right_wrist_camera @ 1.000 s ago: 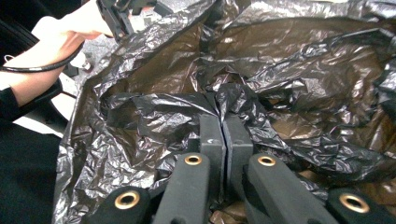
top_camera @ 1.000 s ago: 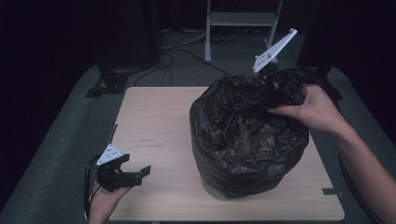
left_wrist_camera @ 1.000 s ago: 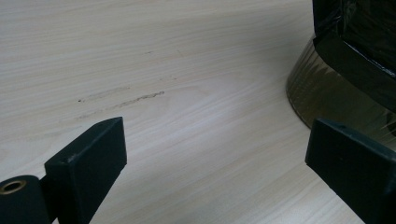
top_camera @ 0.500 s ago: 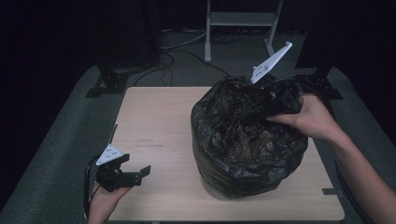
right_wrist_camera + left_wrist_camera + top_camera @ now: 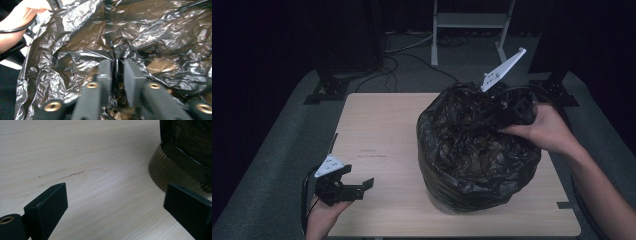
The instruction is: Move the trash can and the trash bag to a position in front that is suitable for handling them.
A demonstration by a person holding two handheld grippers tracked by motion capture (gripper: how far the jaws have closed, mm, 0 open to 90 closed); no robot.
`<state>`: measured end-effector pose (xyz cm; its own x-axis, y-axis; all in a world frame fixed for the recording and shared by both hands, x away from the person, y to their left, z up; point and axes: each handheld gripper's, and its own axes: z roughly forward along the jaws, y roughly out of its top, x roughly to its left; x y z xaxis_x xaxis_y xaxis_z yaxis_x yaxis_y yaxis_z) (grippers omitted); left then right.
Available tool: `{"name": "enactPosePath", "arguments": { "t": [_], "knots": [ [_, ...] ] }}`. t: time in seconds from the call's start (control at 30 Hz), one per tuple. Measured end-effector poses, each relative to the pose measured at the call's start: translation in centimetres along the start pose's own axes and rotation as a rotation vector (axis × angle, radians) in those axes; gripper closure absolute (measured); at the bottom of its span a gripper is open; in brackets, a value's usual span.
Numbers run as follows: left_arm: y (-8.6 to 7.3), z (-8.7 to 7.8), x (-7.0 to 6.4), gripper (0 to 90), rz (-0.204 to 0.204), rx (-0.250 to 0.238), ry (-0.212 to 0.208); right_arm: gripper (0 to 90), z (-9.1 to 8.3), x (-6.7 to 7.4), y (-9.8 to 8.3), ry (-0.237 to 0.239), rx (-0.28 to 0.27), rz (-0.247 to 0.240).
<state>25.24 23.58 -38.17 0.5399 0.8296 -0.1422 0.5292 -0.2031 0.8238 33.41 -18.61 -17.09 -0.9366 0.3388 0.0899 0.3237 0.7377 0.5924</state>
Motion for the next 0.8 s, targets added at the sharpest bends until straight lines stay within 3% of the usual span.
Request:
{"name": "enactPosePath", "arguments": {
  "t": [0.17,0.37,0.43,0.57,0.67,0.8],
  "knots": [
    [0.6,-0.5,-0.4,4.4,0.016,-0.009,-0.016,53.0,-1.1,0.5,-0.1,-0.007,-0.027,0.004],
    [1.1,-0.9,-0.8,4.4,0.035,-0.017,-0.032,49.4,-2.9,1.5,0.0,-0.067,-0.044,-0.022],
    [1.1,-0.9,-0.8,4.4,0.033,-0.018,-0.035,52.2,-3.7,1.6,-0.1,-0.103,-0.053,-0.028],
    [1.1,-0.8,-0.8,4.4,0.036,-0.009,-0.046,60.8,-4.7,1.2,-0.5,-0.129,-0.082,-0.005],
    [1.2,-0.6,-0.9,4.4,0.039,0.0,-0.059,69.0,-4.5,0.8,-0.8,-0.135,-0.073,0.003],
    [1.6,-0.6,-1.1,4.4,0.055,0.01,-0.065,75.9,-3.2,0.2,-1.2,-0.107,-0.043,-0.004]
  ]
}}
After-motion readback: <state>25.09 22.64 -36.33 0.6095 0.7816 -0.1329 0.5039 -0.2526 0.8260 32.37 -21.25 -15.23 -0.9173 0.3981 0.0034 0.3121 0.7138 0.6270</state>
